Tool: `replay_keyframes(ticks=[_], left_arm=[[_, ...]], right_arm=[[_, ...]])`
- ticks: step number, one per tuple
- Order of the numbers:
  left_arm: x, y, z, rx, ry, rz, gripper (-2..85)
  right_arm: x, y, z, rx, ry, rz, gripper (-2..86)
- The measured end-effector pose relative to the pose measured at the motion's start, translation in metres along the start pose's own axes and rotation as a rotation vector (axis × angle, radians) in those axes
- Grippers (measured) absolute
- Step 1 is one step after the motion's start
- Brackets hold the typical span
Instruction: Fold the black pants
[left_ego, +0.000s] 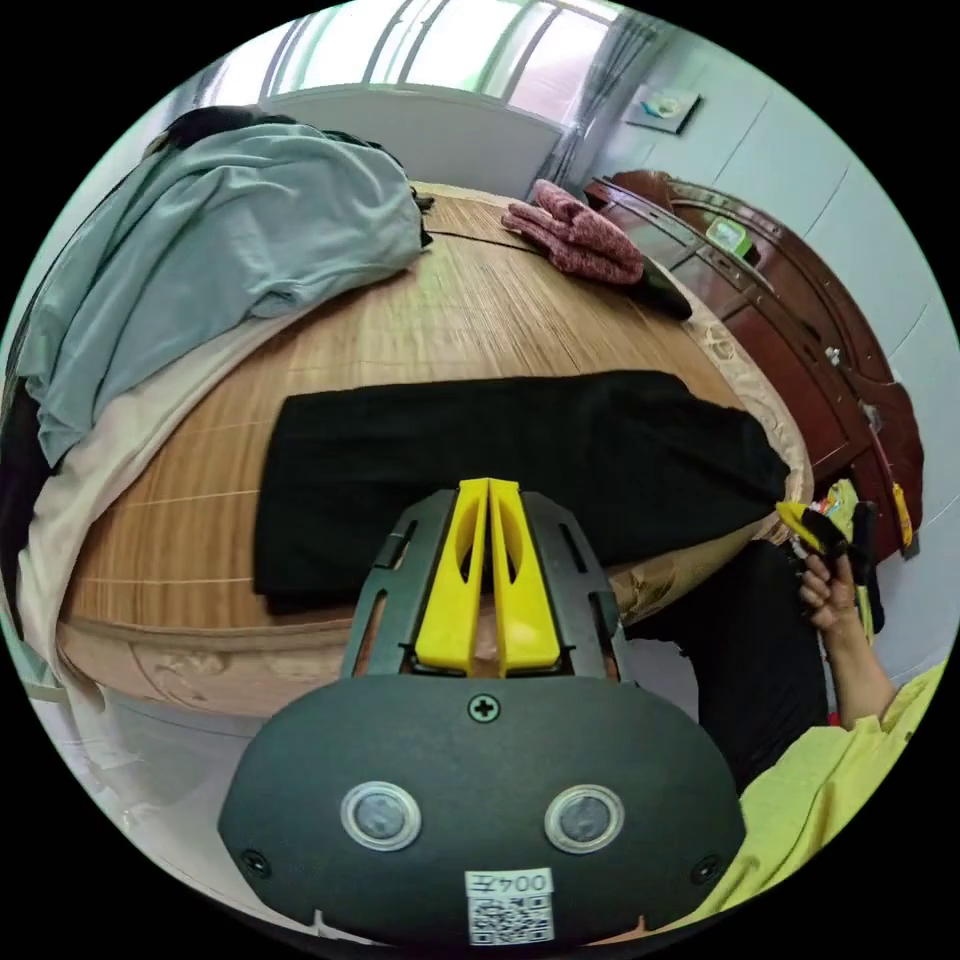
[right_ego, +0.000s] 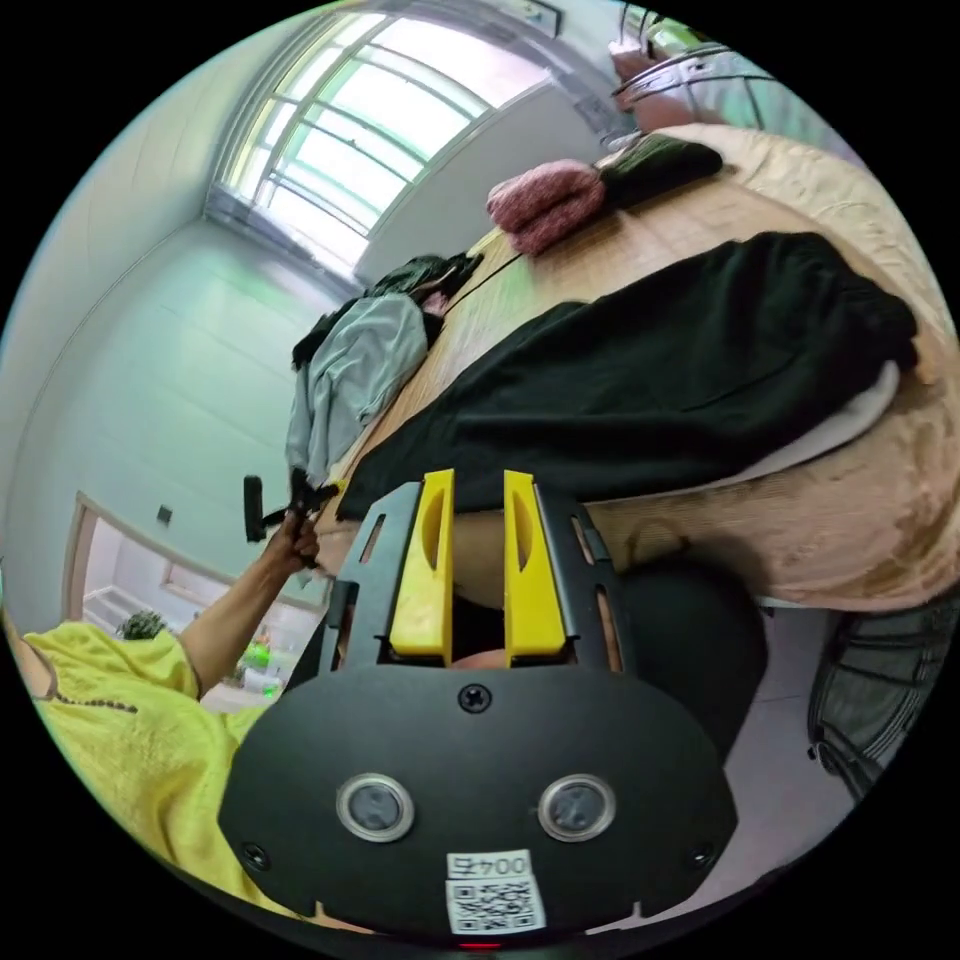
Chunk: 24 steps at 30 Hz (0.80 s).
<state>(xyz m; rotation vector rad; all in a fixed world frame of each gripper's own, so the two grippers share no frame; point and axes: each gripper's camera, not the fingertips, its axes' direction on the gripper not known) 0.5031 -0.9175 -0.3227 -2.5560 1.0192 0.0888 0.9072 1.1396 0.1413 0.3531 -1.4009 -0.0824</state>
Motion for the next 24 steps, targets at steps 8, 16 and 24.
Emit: replay_keyframes(ticks=[8, 16, 24], left_arm=[[0.067, 0.015, 0.033, 0.006, -0.107, -0.049, 0.3], [0.116, 0.019, 0.032, 0.000, -0.232, 0.016, 0.1], [0.128, 0.023, 0.027, 0.023, -0.175, -0.053, 0.2]], right_arm=[[0.153, -0.077, -0.162, 0.190, 0.195, 0.388, 10.3], [0.233, -0.149, -0.187, 0.114, 0.131, 0.502, 11.3], [0.224, -0.180, -0.187, 0.184, 0.020, 0.488, 6.5]])
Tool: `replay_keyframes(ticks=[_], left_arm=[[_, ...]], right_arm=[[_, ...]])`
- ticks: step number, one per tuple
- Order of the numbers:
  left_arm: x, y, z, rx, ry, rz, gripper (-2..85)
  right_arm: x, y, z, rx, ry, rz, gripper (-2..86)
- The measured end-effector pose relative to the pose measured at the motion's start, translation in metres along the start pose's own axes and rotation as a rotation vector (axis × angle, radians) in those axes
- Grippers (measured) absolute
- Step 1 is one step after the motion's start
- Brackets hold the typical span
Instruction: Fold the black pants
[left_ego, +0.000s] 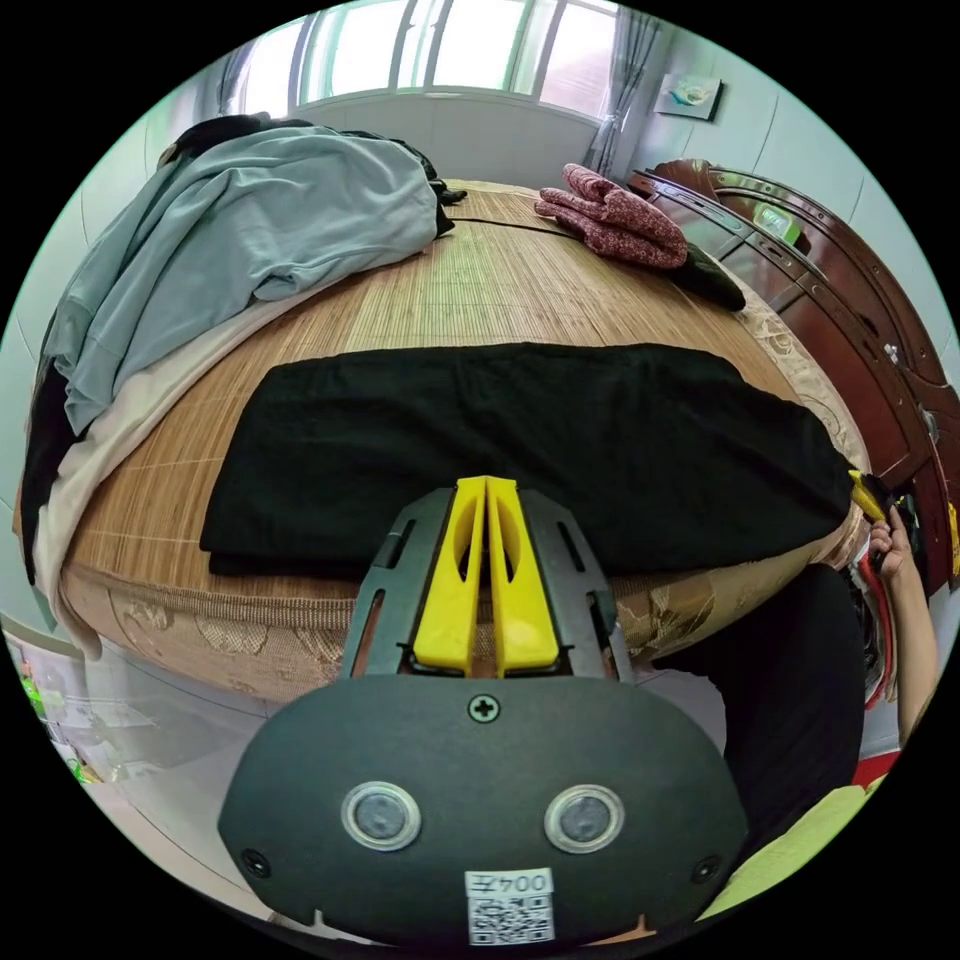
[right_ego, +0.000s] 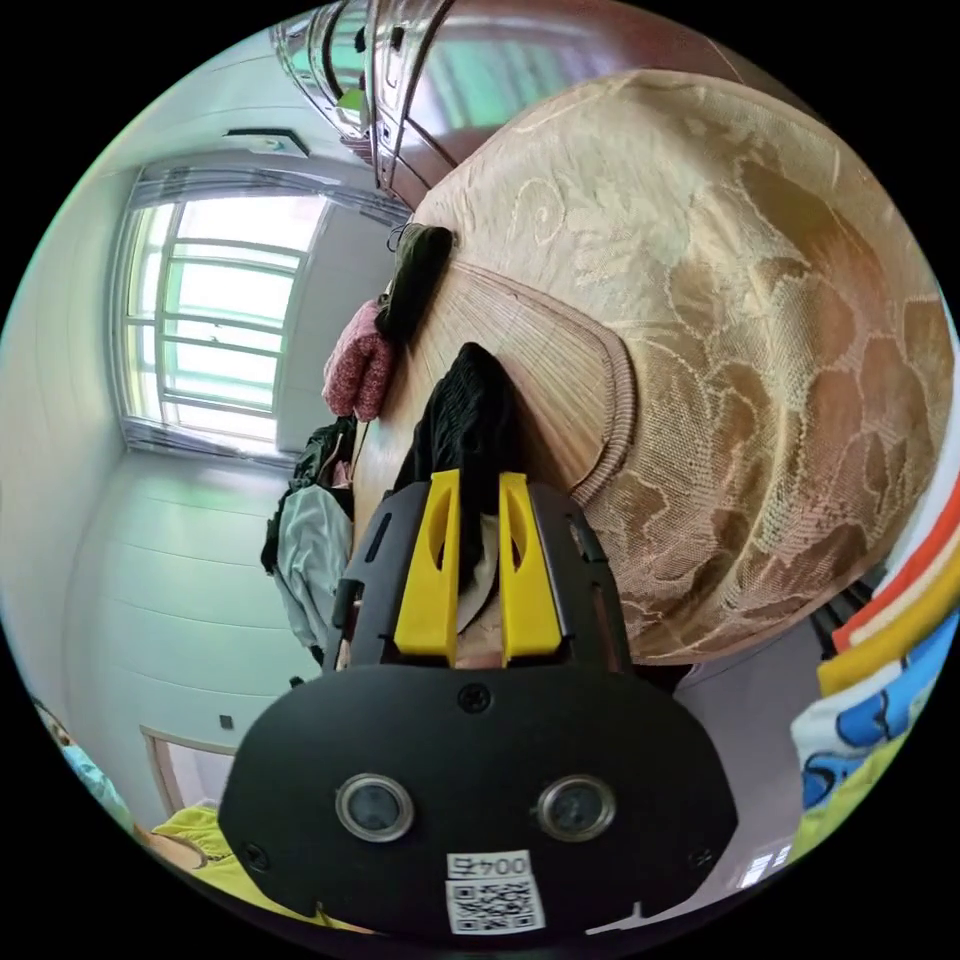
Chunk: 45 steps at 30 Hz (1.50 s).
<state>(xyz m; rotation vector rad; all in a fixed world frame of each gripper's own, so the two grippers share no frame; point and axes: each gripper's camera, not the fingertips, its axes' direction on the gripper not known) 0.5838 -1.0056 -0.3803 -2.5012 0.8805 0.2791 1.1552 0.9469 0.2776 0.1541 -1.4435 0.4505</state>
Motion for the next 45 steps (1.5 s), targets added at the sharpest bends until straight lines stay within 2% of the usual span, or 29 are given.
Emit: replay_keyframes(ticks=[2, 4, 6, 7, 10, 14, 21, 24, 28, 32, 36, 40, 45], left_arm=[[0.007, -0.002, -0.002, -0.009, -0.010, 0.015, 0.2], [0.010, -0.002, -0.003, -0.011, -0.007, 0.011, 0.2], [0.012, -0.001, -0.005, -0.005, 0.000, 0.001, 0.2], [0.014, -0.001, -0.005, -0.001, 0.000, 0.000, 0.2], [0.021, -0.003, -0.007, -0.006, -0.010, 0.008, 0.2], [0.027, -0.003, -0.010, 0.002, -0.012, 0.005, 0.3], [0.030, -0.019, -0.019, -0.054, 0.063, -0.010, 0.6], [0.040, -0.027, -0.045, 0.067, 0.095, 0.018, 0.7], [0.052, -0.052, -0.044, 0.048, 0.109, 0.047, 0.7], [0.082, -0.068, -0.021, -0.037, 0.145, 0.147, 0.6], [0.115, -0.065, 0.006, -0.139, 0.062, 0.263, 0.5], [0.113, -0.058, 0.011, -0.097, 0.092, 0.188, 0.4], [0.102, -0.055, 0.014, -0.072, 0.151, 0.129, 0.3]], right_arm=[[-0.039, 0.004, -0.015, 0.092, 0.132, -0.100, 6.1], [-0.078, 0.013, -0.016, 0.149, 0.406, -0.193, 6.2], [-0.072, 0.008, 0.006, 0.085, 0.527, -0.185, 7.1], [-0.059, 0.002, 0.020, 0.014, 0.531, -0.155, 7.6], [-0.056, 0.001, 0.002, 0.072, 0.414, -0.118, 7.9], [-0.093, 0.020, -0.008, 0.186, 0.522, -0.231, 6.7], [-0.152, 0.001, 0.040, 0.112, 0.525, -0.404, 7.4], [-0.173, -0.012, 0.070, 0.053, 0.541, -0.487, 6.9], [-0.185, -0.040, 0.101, 0.041, 0.651, -0.532, 9.8], [-0.147, -0.093, 0.105, -0.075, 0.500, -0.410, 10.1], [-0.094, -0.139, 0.123, -0.274, 0.259, -0.300, 11.1], [-0.063, -0.152, 0.154, -0.438, 0.166, -0.287, 12.5], [-0.052, -0.150, 0.178, -0.504, 0.145, -0.344, 11.1]])
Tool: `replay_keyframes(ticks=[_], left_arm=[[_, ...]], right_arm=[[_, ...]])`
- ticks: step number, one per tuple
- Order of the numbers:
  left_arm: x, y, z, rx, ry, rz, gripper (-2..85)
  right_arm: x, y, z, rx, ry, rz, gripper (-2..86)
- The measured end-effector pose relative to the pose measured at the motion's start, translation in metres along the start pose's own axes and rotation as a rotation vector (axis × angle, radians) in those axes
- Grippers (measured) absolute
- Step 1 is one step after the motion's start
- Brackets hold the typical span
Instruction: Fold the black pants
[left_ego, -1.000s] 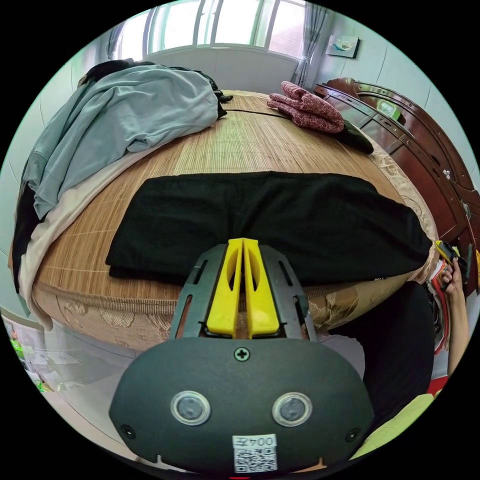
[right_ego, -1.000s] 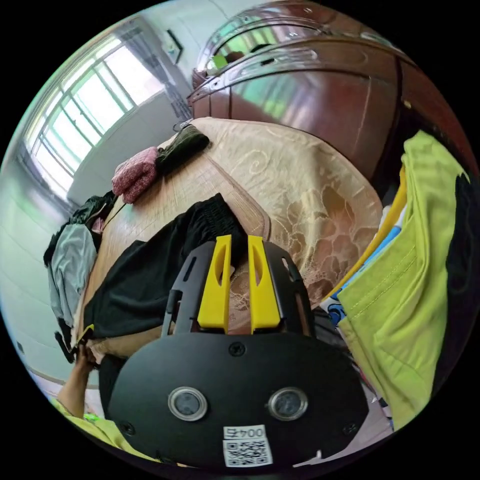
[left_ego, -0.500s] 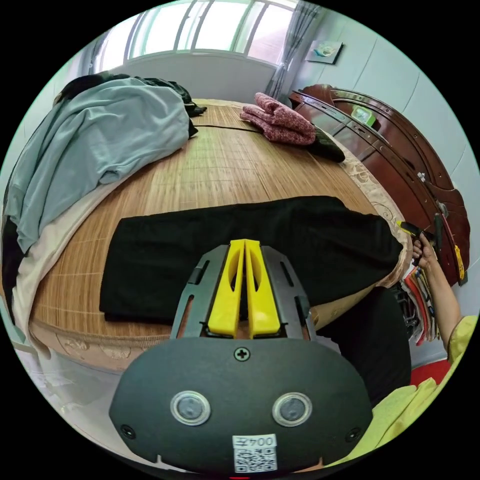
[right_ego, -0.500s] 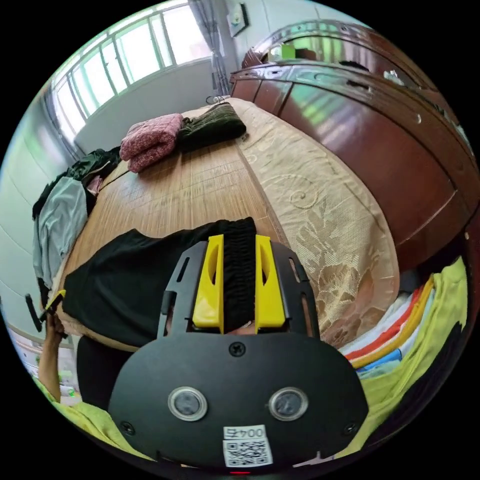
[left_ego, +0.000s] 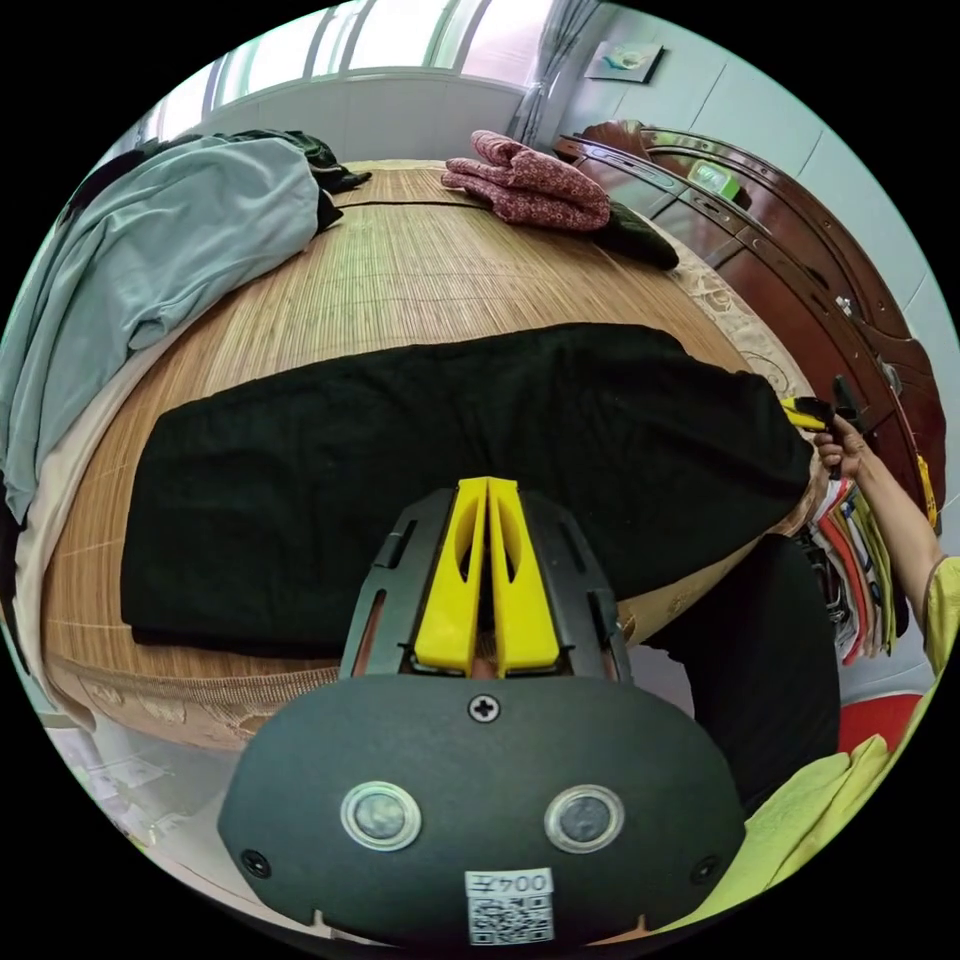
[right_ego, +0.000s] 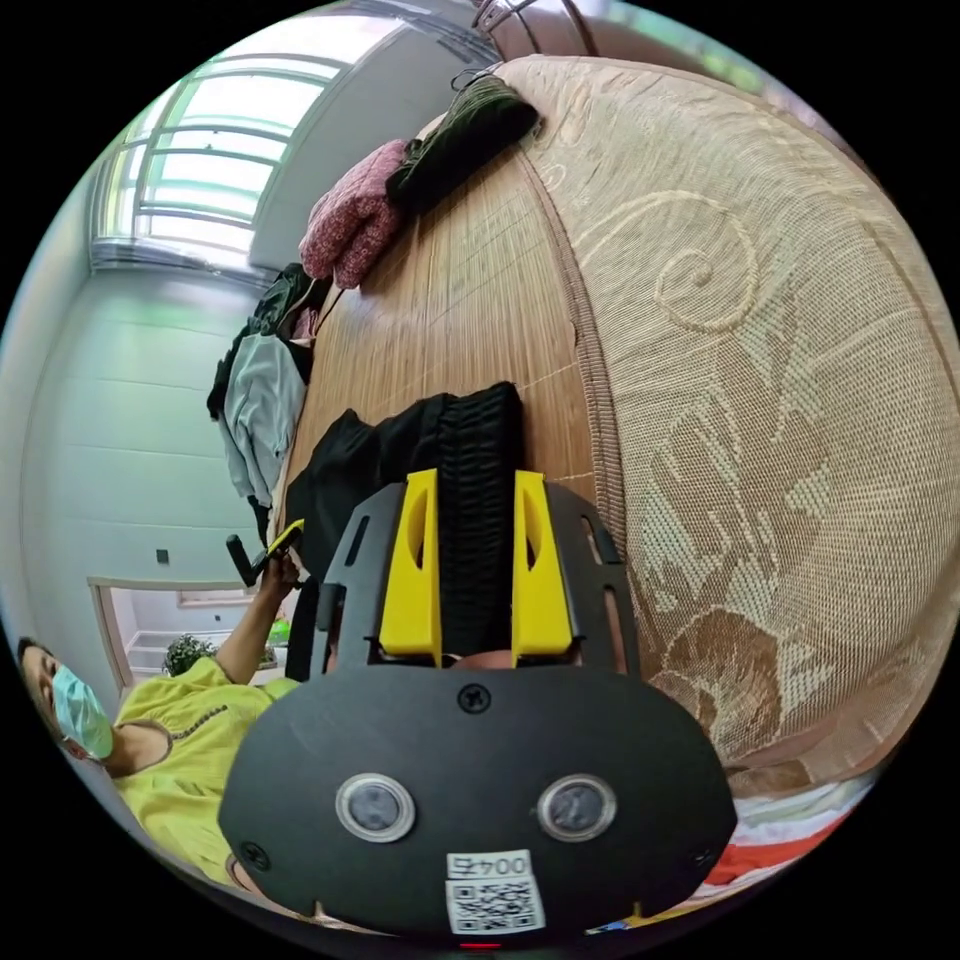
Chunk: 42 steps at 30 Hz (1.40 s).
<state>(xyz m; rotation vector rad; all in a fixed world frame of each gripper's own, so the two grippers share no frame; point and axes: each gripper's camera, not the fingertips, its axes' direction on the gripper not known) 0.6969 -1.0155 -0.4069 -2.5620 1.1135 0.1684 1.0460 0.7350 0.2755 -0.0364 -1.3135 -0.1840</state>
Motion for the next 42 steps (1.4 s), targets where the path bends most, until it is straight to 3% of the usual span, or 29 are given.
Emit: replay_keyframes(ticks=[2, 5, 7, 14, 18, 22, 30, 33, 37, 42], left_arm=[[0.001, -0.001, 0.001, 0.001, -0.012, 0.008, 0.3], [-0.001, -0.002, 0.002, -0.002, -0.007, 0.005, 0.4], [-0.003, -0.002, 0.003, 0.001, -0.001, 0.001, 0.4], [-0.004, 0.000, 0.006, 0.011, -0.024, 0.006, 0.4], [-0.009, 0.000, 0.008, 0.010, -0.019, 0.000, 0.3], [-0.015, -0.006, 0.012, 0.012, -0.033, -0.035, 0.3], [-0.026, -0.030, 0.031, 0.001, 0.017, -0.094, 0.2], [-0.030, -0.023, 0.030, 0.000, 0.022, -0.069, 0.3], [-0.058, 0.000, -0.001, 0.062, 0.025, -0.088, 0.5], [-0.108, 0.047, -0.037, 0.087, -0.107, -0.170, 0.6]], right_arm=[[-0.002, -0.003, 0.005, -0.015, 0.037, -0.012, 11.3], [-0.009, 0.004, -0.002, 0.136, 0.115, -0.020, 13.4], [-0.002, 0.001, 0.026, 0.018, -0.028, -0.033, 12.7], [-0.018, 0.018, 0.084, 0.037, 0.013, -0.112, 11.7], [-0.058, 0.025, 0.131, -0.022, 0.254, -0.211, 6.5], [-0.088, 0.027, 0.149, 0.065, 0.485, -0.218, 3.4], [-0.087, 0.022, 0.186, 0.146, 0.671, -0.148, 4.4], [-0.075, 0.032, 0.209, 0.115, 0.642, -0.095, 5.4], [-0.099, 0.083, 0.205, 0.294, 0.633, -0.067, 7.2], [-0.174, 0.159, 0.273, 0.291, 0.511, -0.224, 8.6]])
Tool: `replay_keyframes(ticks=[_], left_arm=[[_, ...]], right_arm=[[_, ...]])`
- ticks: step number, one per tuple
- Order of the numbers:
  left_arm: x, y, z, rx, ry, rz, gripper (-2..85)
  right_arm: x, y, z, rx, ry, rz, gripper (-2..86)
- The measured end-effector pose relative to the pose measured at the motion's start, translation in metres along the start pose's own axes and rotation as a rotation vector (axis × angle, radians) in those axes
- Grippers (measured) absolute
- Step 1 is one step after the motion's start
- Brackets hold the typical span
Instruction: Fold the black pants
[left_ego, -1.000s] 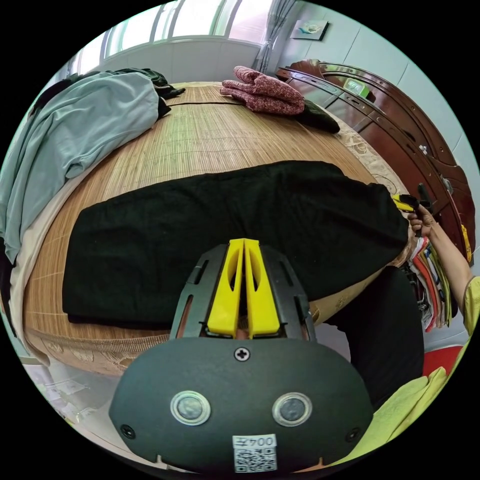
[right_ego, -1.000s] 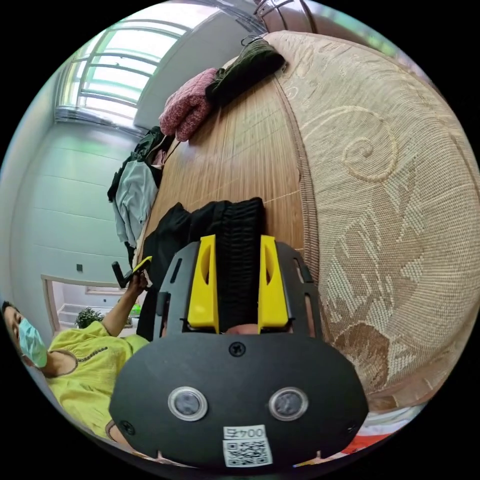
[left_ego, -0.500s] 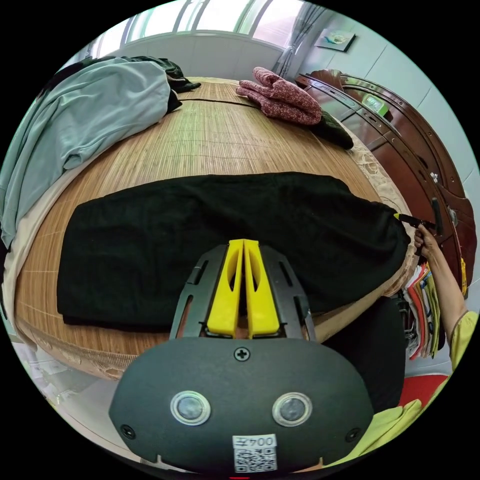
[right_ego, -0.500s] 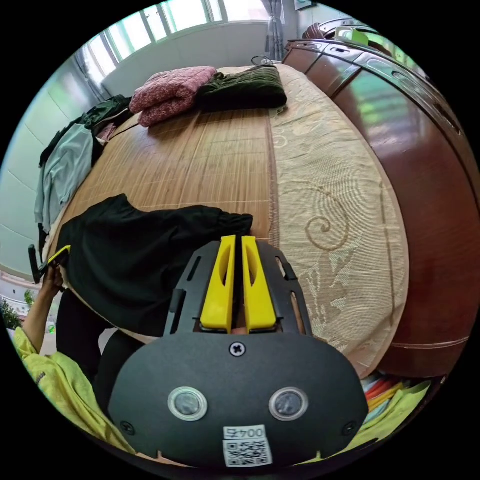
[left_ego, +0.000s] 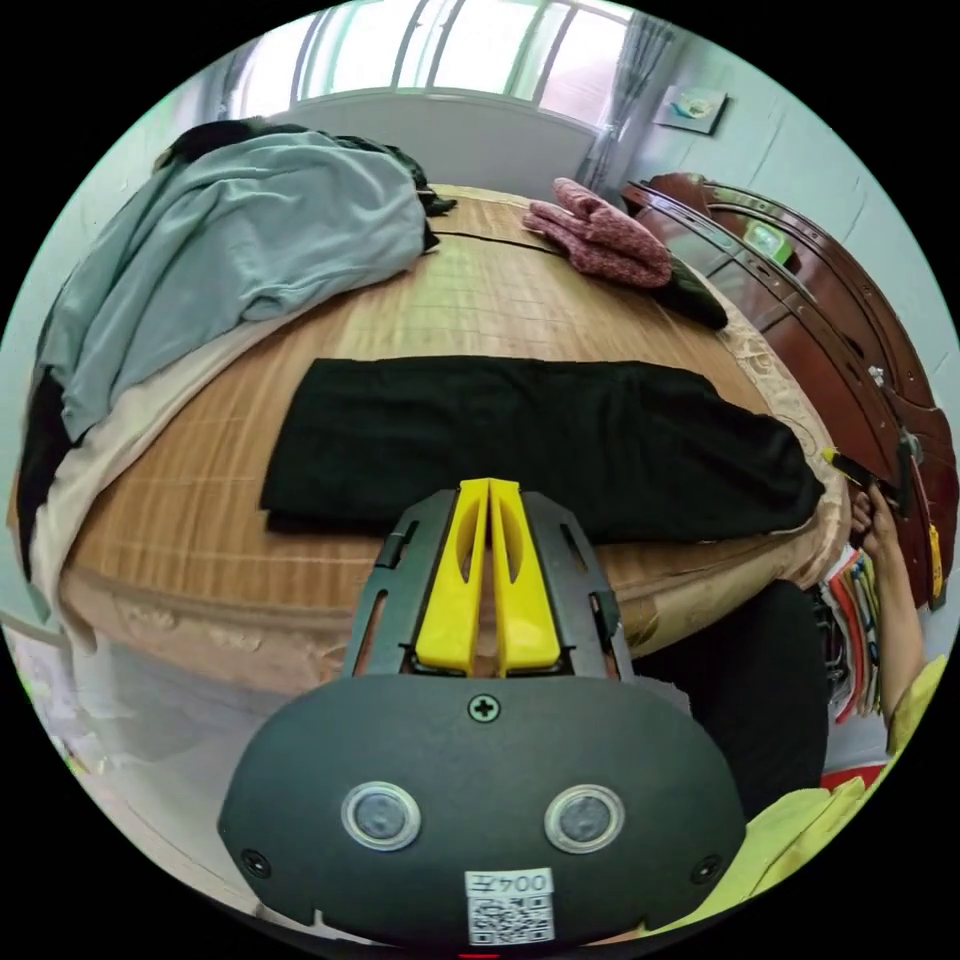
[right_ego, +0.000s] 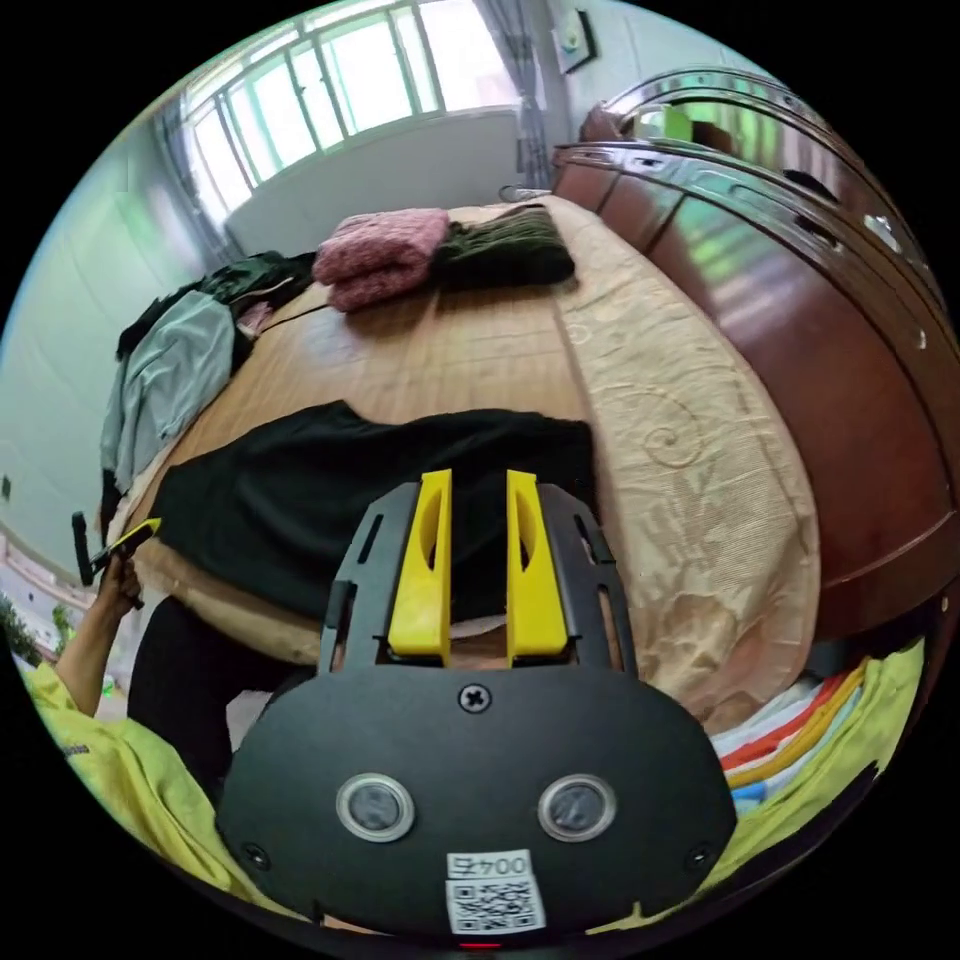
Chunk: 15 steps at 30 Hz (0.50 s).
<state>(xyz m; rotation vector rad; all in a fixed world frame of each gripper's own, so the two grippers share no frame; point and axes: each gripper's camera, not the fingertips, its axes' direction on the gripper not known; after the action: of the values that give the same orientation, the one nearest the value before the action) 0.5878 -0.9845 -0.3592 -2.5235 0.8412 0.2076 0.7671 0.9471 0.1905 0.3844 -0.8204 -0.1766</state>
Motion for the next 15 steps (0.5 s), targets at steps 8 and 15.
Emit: replay_keyframes(ticks=[8, 15], left_arm=[[-0.093, 0.075, -0.012, 0.001, -0.037, -0.228, 0.8], [-0.138, 0.084, -0.012, 0.060, 0.008, -0.254, 0.9]], right_arm=[[-0.180, 0.106, 0.085, -0.160, -0.045, -0.035, 2.0], [-0.244, 0.156, 0.145, -0.216, 0.112, -0.011, -0.6]])
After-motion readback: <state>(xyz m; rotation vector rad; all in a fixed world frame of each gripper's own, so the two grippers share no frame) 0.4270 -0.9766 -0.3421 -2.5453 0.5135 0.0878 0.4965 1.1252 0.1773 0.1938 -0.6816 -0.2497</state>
